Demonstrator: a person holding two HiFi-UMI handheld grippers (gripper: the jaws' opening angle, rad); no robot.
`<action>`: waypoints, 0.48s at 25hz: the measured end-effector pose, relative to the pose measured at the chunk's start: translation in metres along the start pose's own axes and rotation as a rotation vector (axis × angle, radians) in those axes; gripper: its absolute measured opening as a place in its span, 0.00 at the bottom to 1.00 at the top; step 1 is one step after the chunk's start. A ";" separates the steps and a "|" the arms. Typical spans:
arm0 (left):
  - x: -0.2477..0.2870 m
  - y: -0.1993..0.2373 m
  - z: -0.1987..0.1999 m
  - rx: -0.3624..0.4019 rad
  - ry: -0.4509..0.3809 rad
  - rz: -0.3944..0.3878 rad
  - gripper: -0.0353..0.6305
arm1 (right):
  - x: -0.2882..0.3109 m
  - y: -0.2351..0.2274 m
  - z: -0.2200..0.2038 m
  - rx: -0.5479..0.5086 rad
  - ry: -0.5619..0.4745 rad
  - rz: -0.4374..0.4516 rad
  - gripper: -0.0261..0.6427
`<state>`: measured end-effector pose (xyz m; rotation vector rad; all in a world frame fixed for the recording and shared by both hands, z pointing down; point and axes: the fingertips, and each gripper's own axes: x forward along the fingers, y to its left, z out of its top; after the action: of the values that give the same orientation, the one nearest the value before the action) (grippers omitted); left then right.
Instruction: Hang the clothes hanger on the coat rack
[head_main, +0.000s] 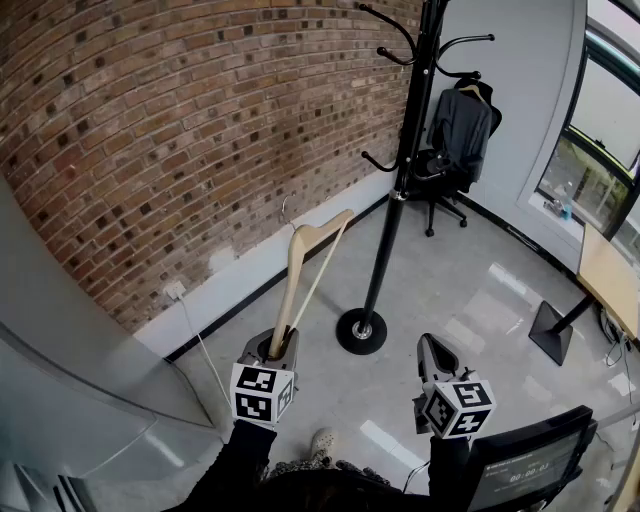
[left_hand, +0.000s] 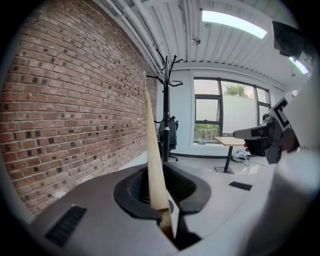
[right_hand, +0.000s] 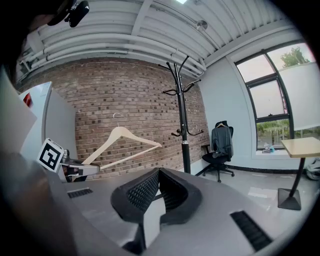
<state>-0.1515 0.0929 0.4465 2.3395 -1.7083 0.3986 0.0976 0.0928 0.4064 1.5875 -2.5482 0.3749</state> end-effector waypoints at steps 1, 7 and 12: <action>0.007 0.003 0.001 0.000 0.001 -0.002 0.12 | 0.007 -0.002 0.001 0.002 0.000 -0.001 0.05; 0.053 0.025 0.007 0.007 0.016 -0.021 0.12 | 0.048 -0.017 0.009 0.016 -0.006 -0.030 0.05; 0.085 0.038 0.006 0.012 0.037 -0.042 0.12 | 0.073 -0.028 0.010 0.033 -0.013 -0.057 0.05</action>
<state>-0.1629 0.0032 0.4704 2.3569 -1.6422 0.4438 0.0909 0.0147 0.4171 1.6751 -2.5126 0.4046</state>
